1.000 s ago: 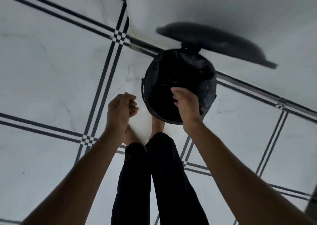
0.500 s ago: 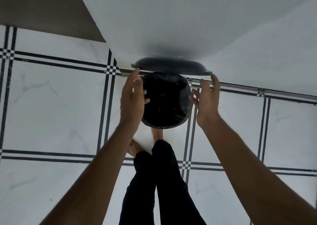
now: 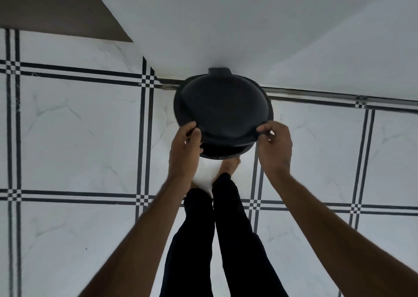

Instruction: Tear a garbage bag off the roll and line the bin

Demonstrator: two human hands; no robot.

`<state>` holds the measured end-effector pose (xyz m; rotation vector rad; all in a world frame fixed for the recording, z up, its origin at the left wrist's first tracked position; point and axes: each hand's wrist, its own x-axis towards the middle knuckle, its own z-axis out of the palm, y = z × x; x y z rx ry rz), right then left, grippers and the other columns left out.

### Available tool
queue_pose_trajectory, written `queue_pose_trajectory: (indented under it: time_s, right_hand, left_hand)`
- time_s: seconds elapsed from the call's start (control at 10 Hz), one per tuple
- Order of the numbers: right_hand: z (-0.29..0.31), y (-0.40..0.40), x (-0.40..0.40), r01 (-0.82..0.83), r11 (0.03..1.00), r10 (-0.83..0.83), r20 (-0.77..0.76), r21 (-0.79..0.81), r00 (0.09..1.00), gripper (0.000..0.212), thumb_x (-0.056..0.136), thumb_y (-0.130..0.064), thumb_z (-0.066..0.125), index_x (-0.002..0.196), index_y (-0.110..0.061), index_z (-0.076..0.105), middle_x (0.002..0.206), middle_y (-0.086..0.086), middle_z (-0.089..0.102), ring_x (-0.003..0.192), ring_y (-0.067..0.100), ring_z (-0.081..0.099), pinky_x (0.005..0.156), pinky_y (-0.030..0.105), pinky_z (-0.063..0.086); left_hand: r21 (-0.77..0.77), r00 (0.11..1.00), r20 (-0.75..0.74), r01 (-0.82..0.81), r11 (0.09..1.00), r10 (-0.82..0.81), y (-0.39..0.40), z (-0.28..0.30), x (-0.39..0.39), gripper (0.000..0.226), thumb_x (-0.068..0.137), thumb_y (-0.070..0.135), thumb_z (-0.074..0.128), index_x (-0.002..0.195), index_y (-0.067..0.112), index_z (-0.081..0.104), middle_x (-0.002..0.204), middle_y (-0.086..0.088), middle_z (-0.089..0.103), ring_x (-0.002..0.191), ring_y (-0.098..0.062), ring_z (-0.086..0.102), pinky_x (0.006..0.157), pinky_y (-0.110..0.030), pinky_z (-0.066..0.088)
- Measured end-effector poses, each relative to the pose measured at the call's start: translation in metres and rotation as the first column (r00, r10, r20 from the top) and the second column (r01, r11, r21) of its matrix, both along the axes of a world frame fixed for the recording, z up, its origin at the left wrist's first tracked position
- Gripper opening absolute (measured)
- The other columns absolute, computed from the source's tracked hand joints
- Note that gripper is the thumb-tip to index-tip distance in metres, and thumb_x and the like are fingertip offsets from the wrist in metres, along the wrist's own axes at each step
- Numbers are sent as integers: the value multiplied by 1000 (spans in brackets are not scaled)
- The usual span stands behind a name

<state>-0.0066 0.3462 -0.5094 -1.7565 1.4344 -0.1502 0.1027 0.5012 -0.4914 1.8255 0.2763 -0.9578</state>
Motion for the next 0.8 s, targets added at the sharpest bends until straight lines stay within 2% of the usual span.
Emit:
queue_pose_trajectory:
  time_s: [0.1, 0.2, 0.3, 0.4, 0.5, 0.6, 0.7, 0.8]
  right_hand:
    - [-25, 8, -13, -118, 993, 119, -119, 13, 986, 20, 80, -3, 55, 81, -21, 63, 107, -4, 59, 84, -8, 55, 74, 10, 43]
    - [-57, 13, -26, -130, 989, 140, -155, 73, 978, 15, 85, -9, 59, 85, -22, 64, 105, -4, 58, 82, -2, 57, 76, 12, 46]
    - [-87, 17, -31, -167, 964, 197, -133, 205, 971, 20, 78, -7, 64, 88, -24, 65, 103, 0, 61, 86, 8, 63, 79, 25, 54]
    - [-109, 21, -28, -210, 937, 260, -154, 279, 953, 22, 75, -4, 69, 89, -21, 67, 112, 7, 56, 83, 17, 65, 76, 14, 49]
    - [-114, 26, -27, -115, 940, 183, -188, 322, 965, 17, 79, -7, 67, 90, -20, 68, 100, 3, 60, 79, 15, 64, 66, 10, 45]
    - [-97, 32, -26, -232, 898, 325, -210, 373, 922, 17, 84, -9, 63, 100, -14, 68, 97, -1, 62, 85, 15, 61, 67, 11, 45]
    - [-47, 40, -22, -408, 843, 499, -229, 350, 836, 20, 87, -13, 56, 102, -17, 68, 109, -1, 61, 99, 16, 60, 84, 26, 48]
    - [21, 45, -5, -485, 812, 555, -177, 324, 813, 21, 92, -14, 51, 105, -13, 69, 108, 2, 70, 102, 20, 64, 89, 34, 49]
  left_hand:
    - [95, 988, -145, -37, 995, 51, 5, -28, -14, 17, 95, 32, 54, 110, 35, 58, 106, 12, 63, 99, -16, 65, 94, -40, 55]
    - [203, 977, -206, -15, 979, 58, 7, -59, -26, 22, 73, 53, 55, 94, 48, 55, 105, 21, 60, 109, -20, 62, 104, -51, 45]
    - [195, 961, -262, -40, 980, 92, 6, -78, -30, 50, 75, 52, 58, 122, 33, 53, 132, 3, 54, 122, -26, 53, 108, -50, 43]
    - [146, 942, -322, -48, 988, 93, 5, -93, -26, 54, 91, 42, 58, 140, 22, 45, 141, -2, 48, 124, -24, 51, 110, -48, 43]
    - [123, 962, -272, 41, 992, -6, 3, -98, -16, 49, 93, 37, 56, 138, 18, 47, 132, -1, 54, 124, -25, 52, 108, -44, 44]
    - [195, 969, -136, 231, 953, -207, 3, -82, -5, 42, 99, 29, 49, 138, 15, 48, 134, -2, 55, 120, -22, 54, 90, -30, 43]
    - [252, 943, 18, 318, 914, -333, 20, -40, -4, 28, 96, 23, 52, 123, 17, 59, 122, 1, 65, 100, -13, 57, 81, -26, 42]
    - [238, 910, 148, 347, 907, -387, 23, 22, 2, 14, 91, 19, 58, 100, 18, 68, 98, 3, 72, 92, -16, 66, 79, -30, 51]
